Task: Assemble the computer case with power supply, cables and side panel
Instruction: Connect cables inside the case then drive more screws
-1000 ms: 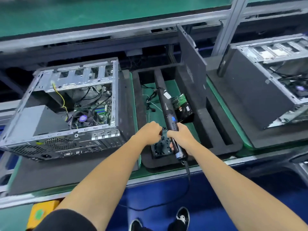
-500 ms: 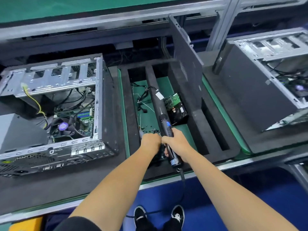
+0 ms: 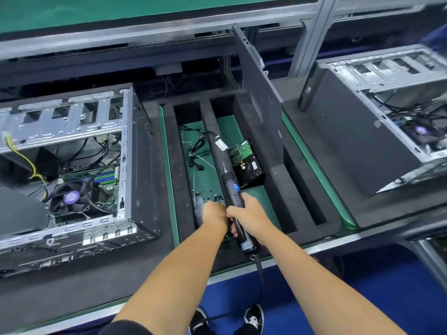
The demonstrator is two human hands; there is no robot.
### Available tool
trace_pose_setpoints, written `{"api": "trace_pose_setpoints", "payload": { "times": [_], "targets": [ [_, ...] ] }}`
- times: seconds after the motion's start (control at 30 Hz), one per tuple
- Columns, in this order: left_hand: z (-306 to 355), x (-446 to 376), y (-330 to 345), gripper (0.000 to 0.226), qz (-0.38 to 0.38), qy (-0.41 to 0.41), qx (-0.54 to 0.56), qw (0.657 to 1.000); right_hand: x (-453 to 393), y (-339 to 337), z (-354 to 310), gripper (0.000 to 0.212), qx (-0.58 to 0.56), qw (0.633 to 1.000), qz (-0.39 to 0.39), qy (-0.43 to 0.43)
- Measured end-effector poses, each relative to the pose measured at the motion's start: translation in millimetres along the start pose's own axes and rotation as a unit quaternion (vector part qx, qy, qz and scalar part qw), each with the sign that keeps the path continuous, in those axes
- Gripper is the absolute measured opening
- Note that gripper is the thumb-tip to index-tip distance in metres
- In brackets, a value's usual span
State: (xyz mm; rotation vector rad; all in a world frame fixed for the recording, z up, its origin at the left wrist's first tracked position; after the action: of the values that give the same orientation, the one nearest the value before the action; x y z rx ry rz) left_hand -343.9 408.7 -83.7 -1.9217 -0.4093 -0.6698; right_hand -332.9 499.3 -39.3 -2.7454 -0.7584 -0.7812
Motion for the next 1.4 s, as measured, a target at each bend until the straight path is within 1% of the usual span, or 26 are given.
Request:
{"api": "trace_pose_setpoints", "payload": {
  "times": [0.13,0.2,0.3,0.47,0.6,0.73,0.83,0.9,0.97,1.03,1.07,1.13,1.2,1.23,1.27,1.3,1.33,1.37,1.4],
  "targets": [
    [-2,2,-3,0.033,-0.007,0.007,0.024,1.000,-2,-2,-1,0.019,0.007,1.000,0.005,-0.004],
    [-10,5,-3,0.031,-0.023,-0.005,0.068,0.997,-2,-1,-1,0.020,0.015,1.000,0.008,-0.006],
    [-27,11,-4,0.032,-0.043,-0.032,0.164,0.985,-3,-1,-4,0.019,0.039,0.999,0.017,-0.014],
    [-35,14,-10,0.035,-0.040,0.006,0.243,0.969,-4,-1,-4,0.020,0.044,0.999,0.016,-0.006],
    [-35,16,-10,0.034,-0.053,0.022,0.254,0.966,-4,0,-4,0.023,0.045,0.999,0.015,-0.002],
    [-36,17,-9,0.028,-0.036,0.028,0.273,0.961,-5,0,-4,0.025,0.045,0.999,0.015,0.001],
    [-35,18,-7,0.029,-0.026,0.023,0.251,0.967,-6,0,-4,0.028,0.047,0.999,0.016,0.002],
    [-32,17,-3,0.030,-0.027,0.020,0.213,0.976,-6,0,-4,0.026,0.041,0.999,0.015,0.002],
    [-26,17,1,0.026,-0.040,0.018,0.183,0.982,-7,0,-3,0.022,0.034,0.999,0.015,0.003],
    [-18,14,4,0.026,-0.050,0.035,0.192,0.980,-7,-1,-3,0.020,0.026,1.000,0.012,0.004],
    [-14,12,5,0.028,-0.058,0.041,0.219,0.973,-7,-1,-3,0.019,0.021,1.000,0.011,0.005],
    [-9,9,7,0.031,-0.080,0.051,0.281,0.955,-8,0,-3,0.018,0.017,1.000,0.011,0.005],
    [-3,5,14,0.030,-0.104,0.057,0.355,0.927,-8,0,-4,0.020,0.027,1.000,0.015,0.005],
    [1,4,18,0.031,-0.104,0.052,0.419,0.901,-8,0,-5,0.022,0.035,0.999,0.017,0.005],
    [3,4,21,0.035,-0.085,0.040,0.503,0.859,-8,0,-6,0.022,0.042,0.999,0.018,0.005],
    [4,4,23,0.037,-0.047,0.023,0.581,0.812,-8,0,-6,0.021,0.046,0.999,0.018,0.005],
    [4,3,25,0.037,-0.024,-0.001,0.629,0.777,-8,1,-6,0.020,0.045,0.999,0.017,0.005],
    [5,3,28,0.034,-0.016,-0.015,0.660,0.751,-8,1,-6,0.020,0.045,0.999,0.016,0.005],
    [4,4,29,0.029,-0.028,-0.028,0.683,0.730,-8,1,-6,0.020,0.046,0.999,0.015,0.005]
  ]
}}
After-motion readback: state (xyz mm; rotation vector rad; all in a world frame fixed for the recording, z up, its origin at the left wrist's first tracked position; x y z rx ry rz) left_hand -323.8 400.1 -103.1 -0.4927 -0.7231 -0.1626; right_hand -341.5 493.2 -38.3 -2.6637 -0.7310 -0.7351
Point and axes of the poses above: each hand's wrist, its own x-axis away from the middle knuckle, its own y-axis out of the palm, z = x × y, the point moved 5 cm from there along -x, towards the middle knuckle, and after that the axes turned 8 degrees about -z, right-handed, at the moved point
